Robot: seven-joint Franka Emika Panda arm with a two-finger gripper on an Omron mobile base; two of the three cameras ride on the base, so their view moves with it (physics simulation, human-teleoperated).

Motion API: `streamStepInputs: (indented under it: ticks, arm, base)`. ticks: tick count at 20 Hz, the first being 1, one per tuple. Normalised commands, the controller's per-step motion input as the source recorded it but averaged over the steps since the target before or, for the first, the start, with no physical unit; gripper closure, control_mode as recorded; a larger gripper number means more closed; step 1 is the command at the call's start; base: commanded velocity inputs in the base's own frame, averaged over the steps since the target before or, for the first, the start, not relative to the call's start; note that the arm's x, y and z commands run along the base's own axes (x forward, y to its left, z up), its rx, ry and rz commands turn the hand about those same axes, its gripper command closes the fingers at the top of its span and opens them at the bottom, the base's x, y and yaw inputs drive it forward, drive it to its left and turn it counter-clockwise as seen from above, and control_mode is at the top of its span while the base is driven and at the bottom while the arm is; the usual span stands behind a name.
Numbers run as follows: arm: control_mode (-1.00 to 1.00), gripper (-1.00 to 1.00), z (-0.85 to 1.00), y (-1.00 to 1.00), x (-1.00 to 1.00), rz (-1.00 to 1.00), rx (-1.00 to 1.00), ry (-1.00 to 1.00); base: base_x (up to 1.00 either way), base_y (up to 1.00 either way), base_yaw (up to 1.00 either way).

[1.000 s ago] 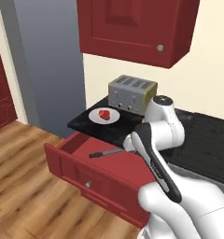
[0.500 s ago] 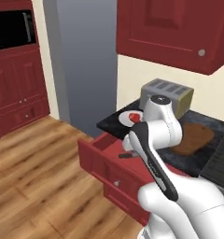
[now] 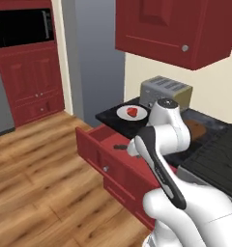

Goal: Pick up the knife from the drawer and place it on the cutting board. Then place the meat from the plate to the cutting board.

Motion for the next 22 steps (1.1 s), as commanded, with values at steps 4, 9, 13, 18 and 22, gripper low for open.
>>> streamStepInputs:
  ticks: [4,9,13,18,22]
  arm:
    - [1.00,-1.00,0.00,0.00,0.00,0.00,0.00,0.00]
    - [1.00,-1.00,0.00,0.00,0.00,0.00,0.00,0.00]
    - [1.00,-1.00,0.00,0.00,0.00,0.00,0.00,0.00]
    - [1.00,-1.00,0.00,0.00,0.00,0.00,0.00,0.00]
    - [1.00,-1.00,0.00,0.00,0.00,0.00,0.00,0.00]
  base:
    - [0.90,-0.07,0.31]
    - [0.66,-0.22,0.25]
    - [0.26,-0.40,0.04]
    - [0.18,-0.36,-0.05]
    - [0.41,-0.39,-0.10]
